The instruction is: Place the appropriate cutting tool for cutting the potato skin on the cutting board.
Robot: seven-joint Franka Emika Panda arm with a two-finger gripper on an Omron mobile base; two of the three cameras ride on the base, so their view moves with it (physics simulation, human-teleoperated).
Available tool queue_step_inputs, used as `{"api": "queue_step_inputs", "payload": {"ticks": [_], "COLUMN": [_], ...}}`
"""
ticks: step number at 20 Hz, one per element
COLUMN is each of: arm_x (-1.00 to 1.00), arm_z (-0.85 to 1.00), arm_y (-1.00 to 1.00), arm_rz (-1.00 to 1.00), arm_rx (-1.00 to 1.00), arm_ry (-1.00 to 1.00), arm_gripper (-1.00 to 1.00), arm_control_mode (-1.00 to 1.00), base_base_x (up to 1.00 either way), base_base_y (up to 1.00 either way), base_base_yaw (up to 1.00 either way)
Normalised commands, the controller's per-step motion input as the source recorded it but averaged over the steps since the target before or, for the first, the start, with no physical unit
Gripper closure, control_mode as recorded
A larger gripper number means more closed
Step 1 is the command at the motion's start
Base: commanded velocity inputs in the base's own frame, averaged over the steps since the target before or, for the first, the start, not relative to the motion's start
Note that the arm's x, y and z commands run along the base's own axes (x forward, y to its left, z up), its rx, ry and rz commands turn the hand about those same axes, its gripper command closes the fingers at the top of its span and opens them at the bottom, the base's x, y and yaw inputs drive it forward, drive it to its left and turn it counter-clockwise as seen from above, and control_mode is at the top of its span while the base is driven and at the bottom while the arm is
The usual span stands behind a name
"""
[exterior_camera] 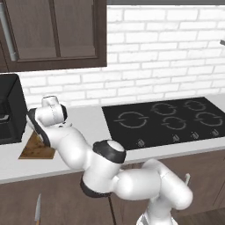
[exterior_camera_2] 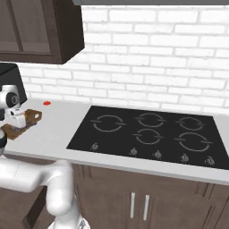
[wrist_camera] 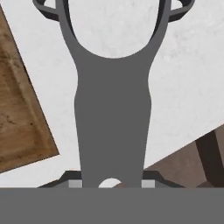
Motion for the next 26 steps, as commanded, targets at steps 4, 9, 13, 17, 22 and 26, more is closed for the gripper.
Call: {"api": "queue_step_inputs", "payload": {"ticks": [4,9,13,17,22,26], "arm_x": [0.24,0.26,0.10,0.04,0.07,0.07], "arm_z": [-0.12,0.00,-0.17,-0.32,-0.34,-0.27], "arm_y": [0.21,0.27,0.29,0.33,0.24,0.08], "arm_rz": [0.02,0.03,0.02,0.00,0.00,0.00], "arm_rx": [0.00,0.00,0.00,0.00,0.00,0.00], "arm_ry": [-0.04,-0.03,-0.01,0.00,0.00,0.00], "arm_gripper": [1.00,1.00,1.00,1.00,1.00,1.00], "arm_control_mode": [-1.00,-1.00,-1.00,-1.00,-1.00,-1.00], "base_base_x": [0.00,0.00,0.00,0.00,0.00,0.00], "base_base_y": [0.00,0.00,0.00,0.00,0.00,0.00], "base_base_yaw": [0.00,0.00,0.00,0.00,0.00,0.00]}}
